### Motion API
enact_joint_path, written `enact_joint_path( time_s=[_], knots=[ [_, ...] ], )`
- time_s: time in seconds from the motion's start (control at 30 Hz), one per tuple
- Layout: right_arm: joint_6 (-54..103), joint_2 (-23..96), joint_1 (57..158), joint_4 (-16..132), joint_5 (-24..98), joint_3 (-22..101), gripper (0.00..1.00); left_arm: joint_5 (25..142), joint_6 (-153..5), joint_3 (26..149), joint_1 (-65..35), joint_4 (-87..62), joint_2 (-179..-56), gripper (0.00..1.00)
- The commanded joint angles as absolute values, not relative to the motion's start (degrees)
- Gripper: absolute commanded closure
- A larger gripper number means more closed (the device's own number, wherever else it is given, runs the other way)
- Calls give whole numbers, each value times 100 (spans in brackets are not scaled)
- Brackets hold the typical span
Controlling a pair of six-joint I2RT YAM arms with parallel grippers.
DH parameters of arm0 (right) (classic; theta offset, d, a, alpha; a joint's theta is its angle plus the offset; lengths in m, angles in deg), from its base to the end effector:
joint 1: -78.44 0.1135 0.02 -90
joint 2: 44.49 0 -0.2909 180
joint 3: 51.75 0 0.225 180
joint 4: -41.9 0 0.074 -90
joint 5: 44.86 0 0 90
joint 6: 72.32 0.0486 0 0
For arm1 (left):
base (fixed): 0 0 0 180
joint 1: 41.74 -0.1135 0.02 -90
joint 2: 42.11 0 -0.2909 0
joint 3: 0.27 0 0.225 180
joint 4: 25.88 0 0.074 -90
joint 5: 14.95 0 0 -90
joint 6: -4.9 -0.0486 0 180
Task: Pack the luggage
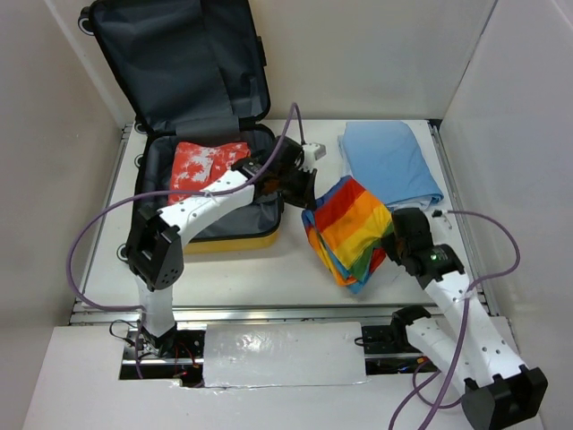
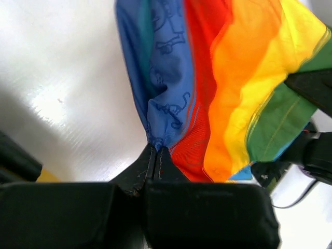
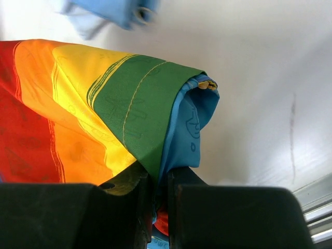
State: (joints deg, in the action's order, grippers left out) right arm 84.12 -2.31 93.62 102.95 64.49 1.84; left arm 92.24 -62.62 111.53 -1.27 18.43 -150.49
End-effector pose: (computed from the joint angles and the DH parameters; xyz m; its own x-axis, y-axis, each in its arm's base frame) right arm 0.1032 0.0113 0.2620 -0.3306 0.8064 -0.4903 0.6581 0.5693 0.4927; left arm 0.3158 -0.2883 0.3241 -0.7622 0.1701 -0.6246 0.5396 0.7000 -0.4678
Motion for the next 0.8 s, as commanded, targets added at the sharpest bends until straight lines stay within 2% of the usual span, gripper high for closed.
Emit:
enact_joint_path(
  time_s=[0.0, 0.23, 0.33, 0.43, 0.53, 0.7, 0.77],
  knots=[
    [7668, 207, 9338, 10035, 6598, 1149, 100, 9341, -6401, 11609, -349, 2113, -14574, 100],
    [6735, 1868, 9698, 9147, 5683, 3084, 100, 9518, -6629, 11162, -1518, 2237, -13521, 100],
    [6472, 2966, 10005, 8848, 5316, 4451, 100, 9570, -6603, 10688, -2221, 2150, -13073, 100],
    [6121, 4136, 10313, 8550, 4841, 5272, 100, 9562, -6542, 10301, -2881, 2167, -12816, 100],
    [5751, 5600, 10655, 8312, 4549, 6745, 100, 9448, -6454, 10011, -3539, 2254, -12693, 100],
    [5451, 7317, 10928, 8373, 3926, 8960, 100, 9167, -6278, 9729, -4129, 2404, -12684, 100],
    [5468, 8038, 10990, 8268, 3610, 9447, 100, 9113, -6226, 9509, -4454, 2281, -12666, 100]
  ],
)
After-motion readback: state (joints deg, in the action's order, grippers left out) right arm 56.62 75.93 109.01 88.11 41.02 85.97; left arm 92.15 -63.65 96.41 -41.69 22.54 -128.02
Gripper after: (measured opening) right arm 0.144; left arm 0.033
